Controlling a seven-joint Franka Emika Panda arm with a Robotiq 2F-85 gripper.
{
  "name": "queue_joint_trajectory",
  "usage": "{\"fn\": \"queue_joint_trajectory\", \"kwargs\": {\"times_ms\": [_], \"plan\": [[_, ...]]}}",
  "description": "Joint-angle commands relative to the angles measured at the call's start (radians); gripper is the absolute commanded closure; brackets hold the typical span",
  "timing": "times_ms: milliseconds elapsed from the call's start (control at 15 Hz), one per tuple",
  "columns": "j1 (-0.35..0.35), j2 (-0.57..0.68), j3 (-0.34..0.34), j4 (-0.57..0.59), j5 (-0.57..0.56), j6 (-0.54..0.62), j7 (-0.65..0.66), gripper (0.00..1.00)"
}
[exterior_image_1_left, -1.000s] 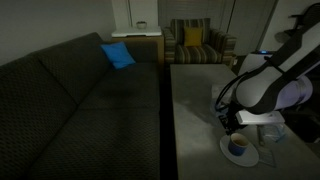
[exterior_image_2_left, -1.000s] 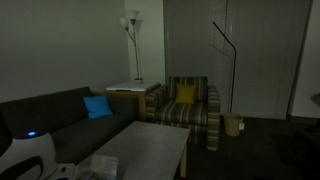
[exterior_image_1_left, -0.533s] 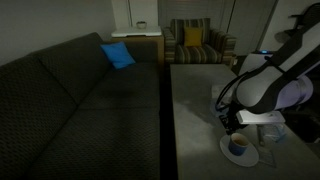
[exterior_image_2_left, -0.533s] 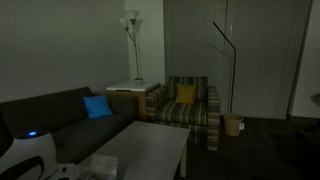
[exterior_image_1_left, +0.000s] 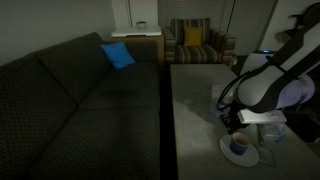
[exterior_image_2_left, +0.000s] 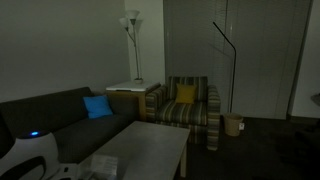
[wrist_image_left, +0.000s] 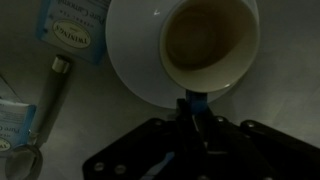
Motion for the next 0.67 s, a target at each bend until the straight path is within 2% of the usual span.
{"fn": "queue_joint_trajectory", "kwargs": {"times_ms": [0, 133, 400, 600], "plan": [[-0.014, -0.014, 0.006, -0.027, 0.014, 0.010, -0.026, 0.97], [-0.013, -0.015, 0.006, -0.027, 0.014, 0.011, -0.026, 0.97], [-0.011, -0.014, 0.006, -0.026, 0.014, 0.012, -0.025, 0.84], [-0.011, -0.014, 0.006, -0.027, 0.014, 0.014, -0.025, 0.63]]}}
